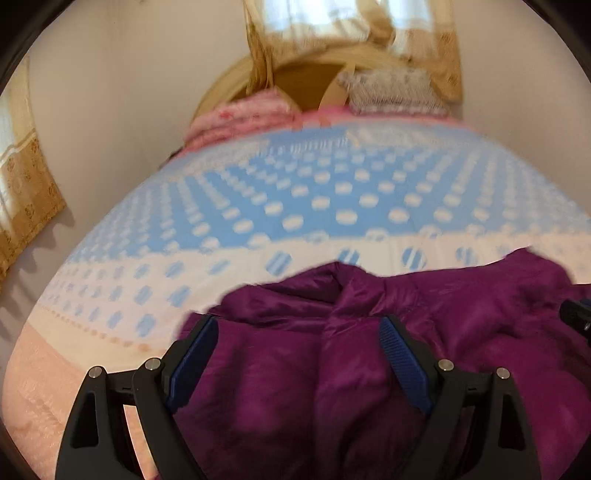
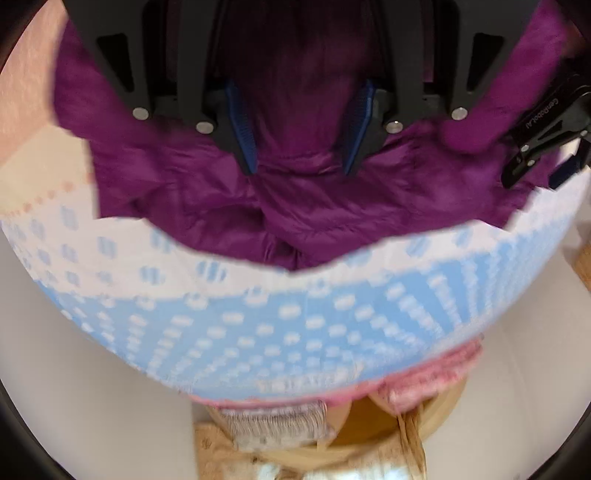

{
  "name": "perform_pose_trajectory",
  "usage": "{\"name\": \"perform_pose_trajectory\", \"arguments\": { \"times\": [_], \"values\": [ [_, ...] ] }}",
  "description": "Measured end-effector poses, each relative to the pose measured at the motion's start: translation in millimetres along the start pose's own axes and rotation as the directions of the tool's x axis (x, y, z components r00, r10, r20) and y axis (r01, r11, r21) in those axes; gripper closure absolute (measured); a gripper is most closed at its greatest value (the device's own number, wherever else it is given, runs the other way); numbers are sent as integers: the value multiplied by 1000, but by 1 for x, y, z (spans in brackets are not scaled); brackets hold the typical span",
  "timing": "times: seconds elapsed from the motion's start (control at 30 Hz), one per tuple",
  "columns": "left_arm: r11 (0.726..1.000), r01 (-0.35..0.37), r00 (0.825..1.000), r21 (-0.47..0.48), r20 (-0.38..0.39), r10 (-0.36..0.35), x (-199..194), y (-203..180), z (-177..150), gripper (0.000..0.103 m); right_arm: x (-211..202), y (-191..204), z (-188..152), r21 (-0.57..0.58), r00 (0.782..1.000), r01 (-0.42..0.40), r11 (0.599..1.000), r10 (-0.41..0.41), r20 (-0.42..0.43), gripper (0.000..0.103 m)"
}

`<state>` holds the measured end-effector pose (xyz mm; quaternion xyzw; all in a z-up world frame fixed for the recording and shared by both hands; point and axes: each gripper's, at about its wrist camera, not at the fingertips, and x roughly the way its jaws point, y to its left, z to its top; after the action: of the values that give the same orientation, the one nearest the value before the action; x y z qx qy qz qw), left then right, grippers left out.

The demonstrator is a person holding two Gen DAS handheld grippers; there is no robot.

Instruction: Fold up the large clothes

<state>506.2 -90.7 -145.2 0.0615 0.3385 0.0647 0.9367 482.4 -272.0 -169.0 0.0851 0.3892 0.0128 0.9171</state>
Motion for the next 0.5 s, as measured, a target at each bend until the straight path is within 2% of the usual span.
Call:
{"name": "perform_pose_trajectory", "arguments": {
  "times": [0.1,0.17,0.27,0.33,0.43,0.5],
  "values": [
    [999,37,997,13,73,-37,-39,1,-12,13,-48,18,-19,-58,994,-84,995,88,65,45],
    [996,71,995,59,62,-74,-49,-13,-25,11,-59,37,-42,-124,988,-137,983,144,52,44],
    [992,28,999,126,39,-34,-42,-36,-41,11,-46,58,-70,-204,994,-106,973,110,8,45],
    [991,-8,1000,136,12,6,-27,-42,-52,11,-31,55,-81,-176,996,-90,980,87,-24,46],
    [995,7,998,97,-57,-2,-6,-36,-61,10,-25,50,-87,-160,996,-83,984,80,-26,46],
    [996,14,997,89,-70,-8,-2,-35,-63,8,-22,50,-89,-168,997,-76,983,72,-29,46]
  ]
}}
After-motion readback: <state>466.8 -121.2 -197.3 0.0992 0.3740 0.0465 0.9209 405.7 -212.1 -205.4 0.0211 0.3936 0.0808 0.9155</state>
